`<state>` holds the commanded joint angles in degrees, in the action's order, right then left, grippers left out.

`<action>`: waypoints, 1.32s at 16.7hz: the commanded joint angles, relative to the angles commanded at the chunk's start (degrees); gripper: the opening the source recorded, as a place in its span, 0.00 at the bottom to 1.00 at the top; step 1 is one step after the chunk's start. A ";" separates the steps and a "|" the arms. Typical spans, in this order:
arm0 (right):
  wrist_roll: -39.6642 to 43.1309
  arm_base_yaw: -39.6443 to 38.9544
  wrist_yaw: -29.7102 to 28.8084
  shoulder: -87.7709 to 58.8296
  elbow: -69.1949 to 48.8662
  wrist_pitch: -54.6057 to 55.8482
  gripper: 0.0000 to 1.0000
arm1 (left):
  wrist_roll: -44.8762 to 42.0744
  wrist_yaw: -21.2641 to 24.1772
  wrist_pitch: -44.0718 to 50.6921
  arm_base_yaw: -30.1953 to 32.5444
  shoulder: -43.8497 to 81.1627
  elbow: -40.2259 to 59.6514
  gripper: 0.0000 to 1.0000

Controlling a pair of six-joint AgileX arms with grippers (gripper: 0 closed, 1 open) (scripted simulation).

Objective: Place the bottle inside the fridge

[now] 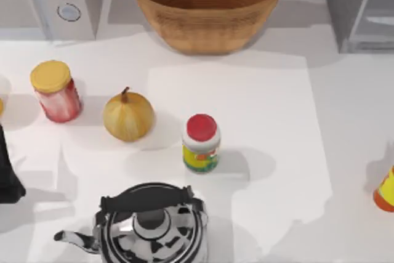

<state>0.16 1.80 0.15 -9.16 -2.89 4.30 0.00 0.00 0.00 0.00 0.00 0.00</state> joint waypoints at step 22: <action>-0.92 13.28 13.68 -109.83 -52.00 58.97 0.01 | 0.00 0.00 0.00 0.00 0.00 0.00 1.00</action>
<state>-0.76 15.08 13.82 -118.99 -54.88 63.27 0.00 0.00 0.00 0.00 0.00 0.00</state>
